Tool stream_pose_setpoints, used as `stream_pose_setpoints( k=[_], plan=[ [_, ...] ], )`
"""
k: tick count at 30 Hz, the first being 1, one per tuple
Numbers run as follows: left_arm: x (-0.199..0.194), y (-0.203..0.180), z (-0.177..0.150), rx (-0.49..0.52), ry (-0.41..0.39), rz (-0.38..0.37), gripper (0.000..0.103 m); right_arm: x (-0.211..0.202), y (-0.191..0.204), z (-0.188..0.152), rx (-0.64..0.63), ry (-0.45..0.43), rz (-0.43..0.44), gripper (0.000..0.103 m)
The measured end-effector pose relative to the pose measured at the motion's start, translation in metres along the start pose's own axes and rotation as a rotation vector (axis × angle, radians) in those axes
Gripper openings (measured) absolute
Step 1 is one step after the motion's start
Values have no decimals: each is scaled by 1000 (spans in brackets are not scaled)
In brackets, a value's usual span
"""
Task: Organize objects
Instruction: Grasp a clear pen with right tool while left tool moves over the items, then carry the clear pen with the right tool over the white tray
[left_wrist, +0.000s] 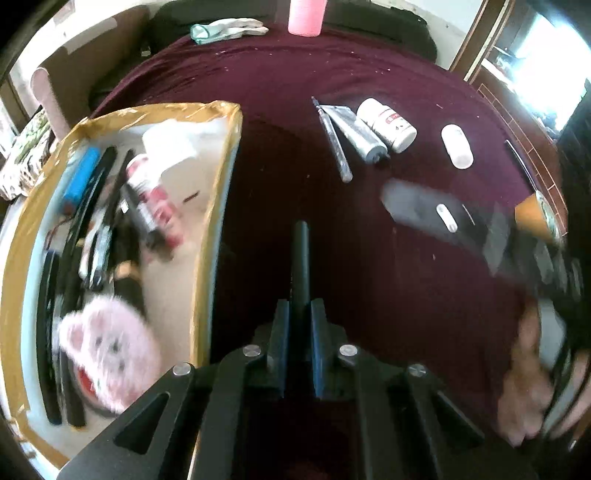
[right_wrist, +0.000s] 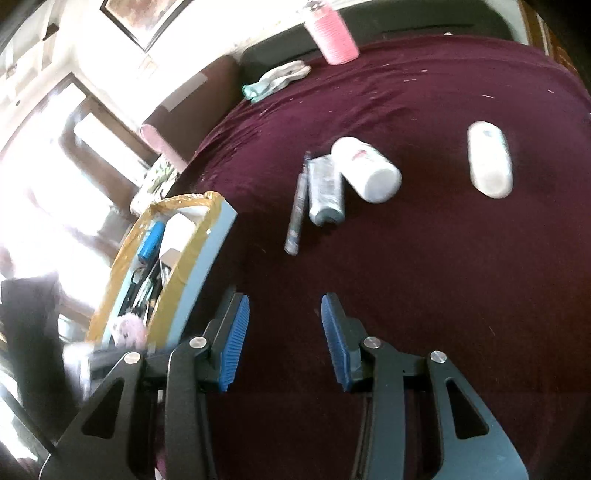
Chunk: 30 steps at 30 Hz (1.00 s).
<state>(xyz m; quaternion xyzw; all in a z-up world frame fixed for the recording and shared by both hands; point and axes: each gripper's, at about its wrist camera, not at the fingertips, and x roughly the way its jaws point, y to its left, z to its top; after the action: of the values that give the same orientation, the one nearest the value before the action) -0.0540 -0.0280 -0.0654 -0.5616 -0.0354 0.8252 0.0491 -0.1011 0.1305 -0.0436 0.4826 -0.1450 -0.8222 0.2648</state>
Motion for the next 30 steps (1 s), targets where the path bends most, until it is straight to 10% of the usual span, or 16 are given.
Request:
stream_pose_setpoints(
  k=[9, 16, 30],
  plan=[
    [-4, 13, -4, -23, -11, -60, 9, 54, 17, 42, -10, 81, -111, 38],
    [-7, 18, -7, -35, -16, -71, 9, 63, 20, 41, -78, 60, -283, 7],
    [-12, -10, -38, 37, 29, -89, 9, -32, 1, -83, 13, 102, -166, 7]
  ],
)
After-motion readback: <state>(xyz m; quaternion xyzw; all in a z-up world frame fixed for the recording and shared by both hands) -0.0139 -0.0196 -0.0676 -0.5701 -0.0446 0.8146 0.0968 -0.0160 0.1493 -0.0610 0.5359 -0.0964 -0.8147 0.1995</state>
